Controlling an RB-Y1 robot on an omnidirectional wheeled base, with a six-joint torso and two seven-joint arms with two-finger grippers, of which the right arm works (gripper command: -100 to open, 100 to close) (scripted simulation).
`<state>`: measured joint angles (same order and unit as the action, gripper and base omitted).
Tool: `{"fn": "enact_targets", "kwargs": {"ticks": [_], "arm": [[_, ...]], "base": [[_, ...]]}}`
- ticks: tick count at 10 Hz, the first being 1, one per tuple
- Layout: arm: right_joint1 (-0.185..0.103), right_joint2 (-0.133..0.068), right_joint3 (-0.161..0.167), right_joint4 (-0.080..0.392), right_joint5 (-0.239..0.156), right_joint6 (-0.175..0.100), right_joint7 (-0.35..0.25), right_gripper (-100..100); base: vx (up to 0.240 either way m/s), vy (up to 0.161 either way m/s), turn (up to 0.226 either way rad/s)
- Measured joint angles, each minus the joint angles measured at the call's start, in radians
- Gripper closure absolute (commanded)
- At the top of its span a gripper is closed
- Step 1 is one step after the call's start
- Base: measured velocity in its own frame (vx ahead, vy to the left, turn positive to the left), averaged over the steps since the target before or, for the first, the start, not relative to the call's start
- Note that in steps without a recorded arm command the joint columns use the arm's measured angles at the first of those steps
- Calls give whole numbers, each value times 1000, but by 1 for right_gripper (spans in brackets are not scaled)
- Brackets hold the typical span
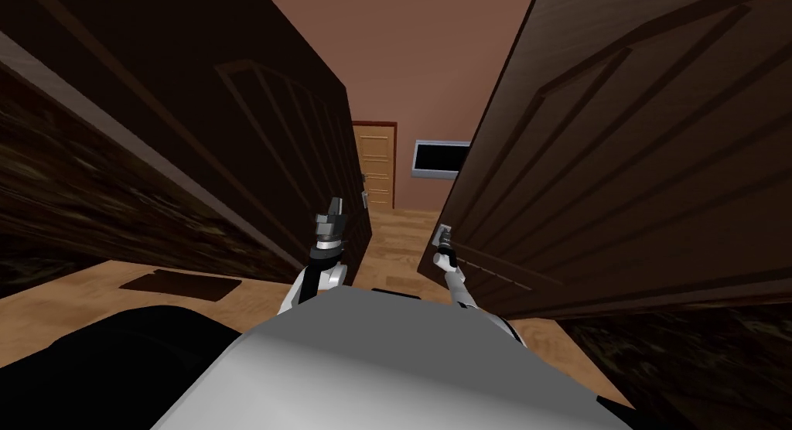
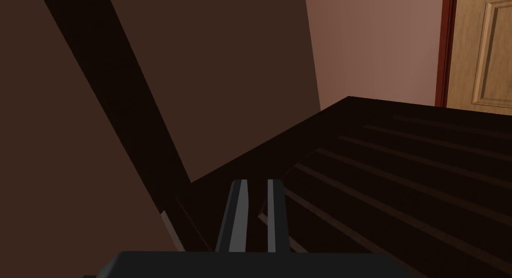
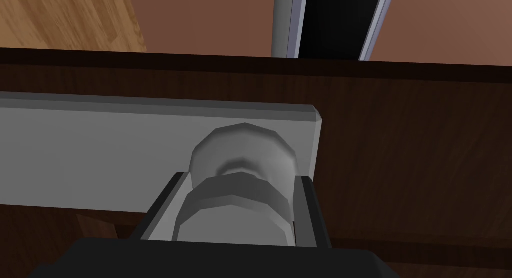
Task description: Push the door open
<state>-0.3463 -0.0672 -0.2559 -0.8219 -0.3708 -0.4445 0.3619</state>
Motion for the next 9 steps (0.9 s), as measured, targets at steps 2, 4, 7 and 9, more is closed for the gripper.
{"fn": "enact_targets", "kwargs": {"ticks": [2, 4, 7, 9], "arm": [[-2, -7, -17, 1, -9, 5, 8, 100], [13, -7, -37, -34, -16, 17, 22, 100], [0, -14, -58, 0, -27, 6, 29, 100], [8, -18, -83, -11, -38, 11, 40, 100]], "base": [[208, 27, -48], [89, 28, -25], [147, 26, -54], [196, 66, -61]]}}
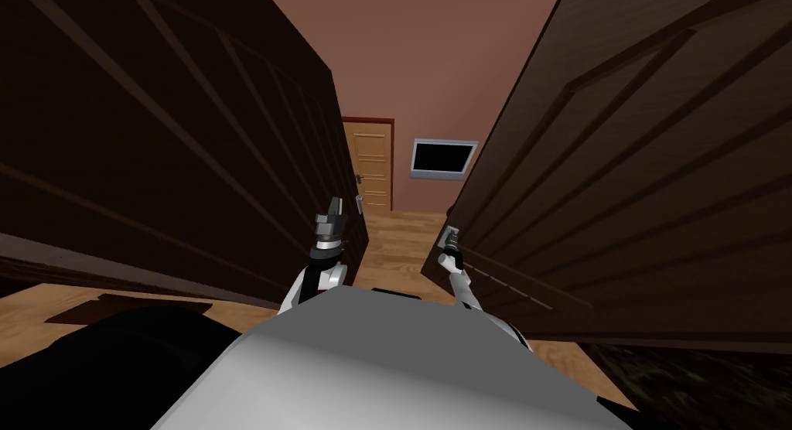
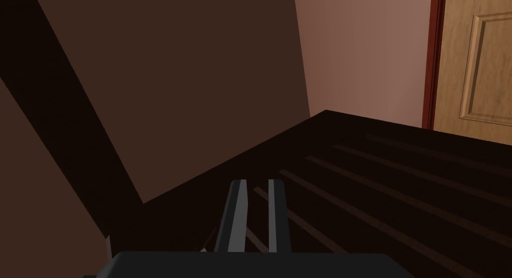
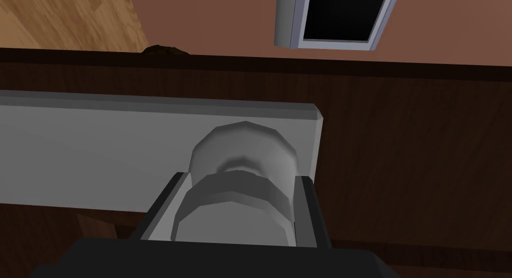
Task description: Push the door open
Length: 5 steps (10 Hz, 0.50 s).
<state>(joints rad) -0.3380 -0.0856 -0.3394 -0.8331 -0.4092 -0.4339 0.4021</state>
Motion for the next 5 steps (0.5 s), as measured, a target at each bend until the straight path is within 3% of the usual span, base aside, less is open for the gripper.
{"fn": "enact_targets", "kwargs": {"ticks": [1, 3, 5], "arm": [[-16, -20, -9, 30, -7, -6, -4, 100], [7, -3, -45, -24, -18, 11, 26, 100], [1, -19, -61, -10, -28, 4, 26, 100]], "base": [[232, 46, -90], [173, 32, -64], [183, 55, -56]]}}
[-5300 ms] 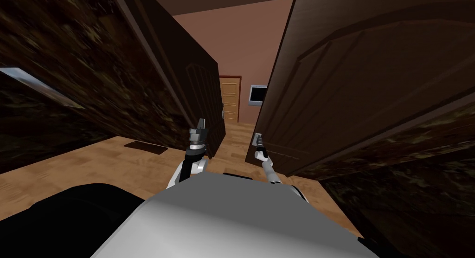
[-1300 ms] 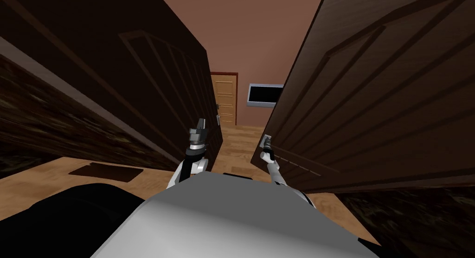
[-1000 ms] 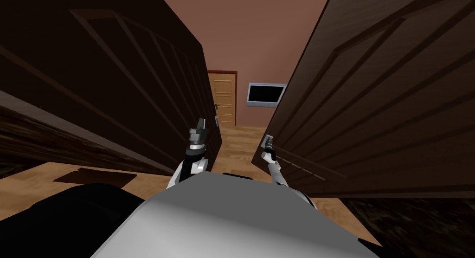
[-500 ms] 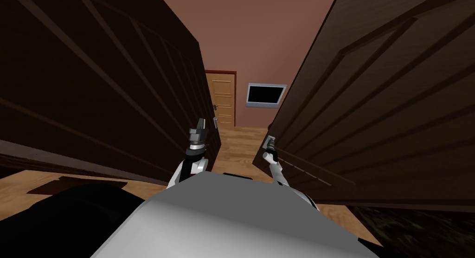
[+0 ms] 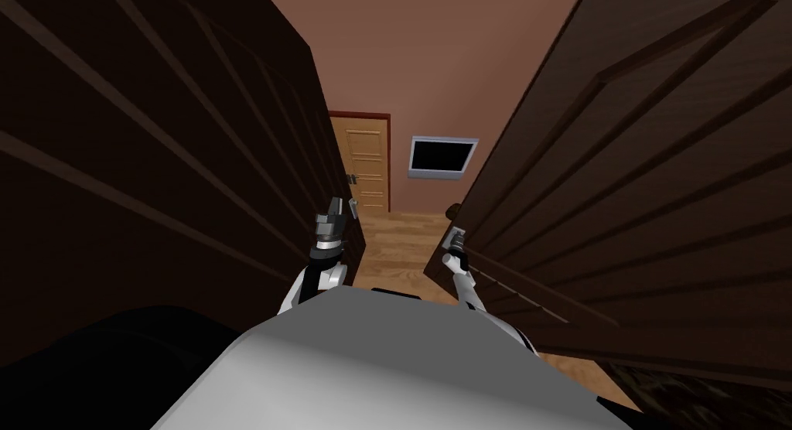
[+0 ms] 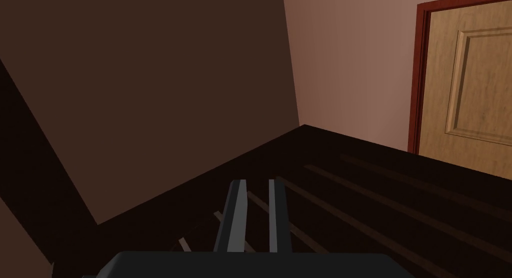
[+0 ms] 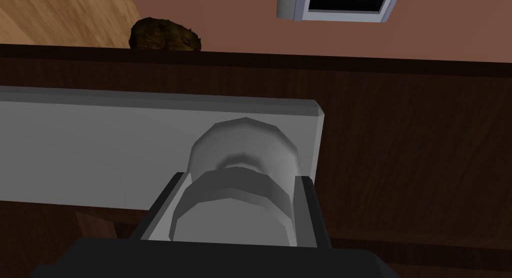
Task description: Push the door open
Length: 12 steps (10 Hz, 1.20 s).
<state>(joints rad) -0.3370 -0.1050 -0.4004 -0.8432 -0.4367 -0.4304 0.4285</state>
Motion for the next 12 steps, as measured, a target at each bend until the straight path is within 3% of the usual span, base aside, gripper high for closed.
{"fn": "enact_targets", "kwargs": {"ticks": [1, 2, 6, 7, 12], "arm": [[-5, -4, -9, 19, -4, -11, 1, 100], [14, 6, -24, -14, -9, -2, 12, 100], [1, -8, -67, 12, -27, -5, 32, 100], [-1, -22, -71, 30, -33, -16, 25, 100], [1, -33, -114, 28, -51, -24, 41, 100]], "base": [[174, 41, -67], [108, 19, -39], [199, 59, -72], [206, 59, -61], [157, 12, -40]]}}
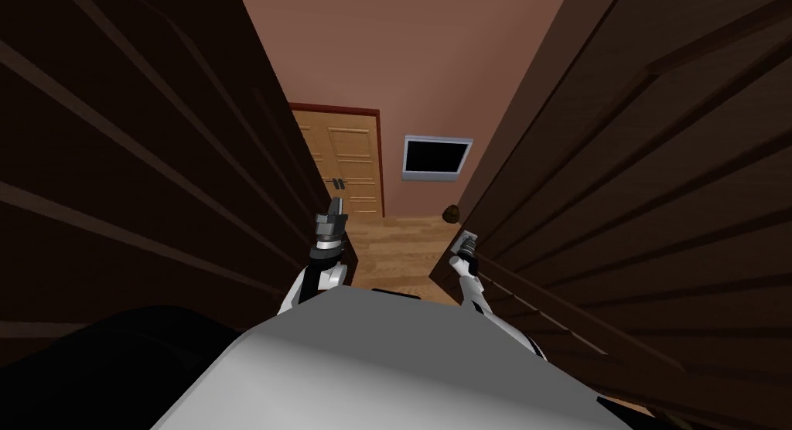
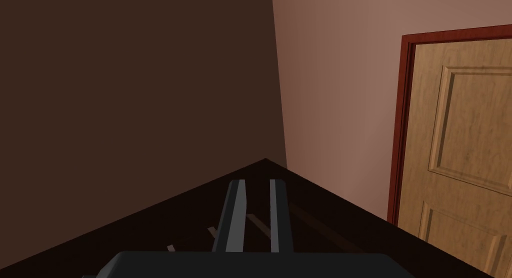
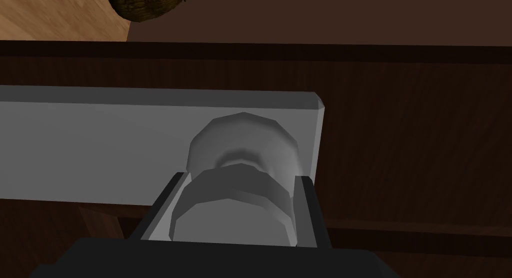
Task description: Push the door open
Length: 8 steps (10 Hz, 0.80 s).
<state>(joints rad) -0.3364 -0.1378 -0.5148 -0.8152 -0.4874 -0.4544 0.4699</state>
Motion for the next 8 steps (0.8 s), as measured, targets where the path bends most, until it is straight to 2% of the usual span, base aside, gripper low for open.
{"fn": "enact_targets", "kwargs": {"ticks": [2, 3, 4, 8], "arm": [[13, 0, -20, -6, -12, 6, 11, 100], [5, -4, -30, 10, -17, -6, 17, 100], [12, 1, -47, -9, -24, -4, 30, 100], [10, -17, -97, -2, -49, -16, 57, 100]], "base": [[219, -10, -48], [204, -23, -38], [204, -21, -38], [214, -3, -46]]}}
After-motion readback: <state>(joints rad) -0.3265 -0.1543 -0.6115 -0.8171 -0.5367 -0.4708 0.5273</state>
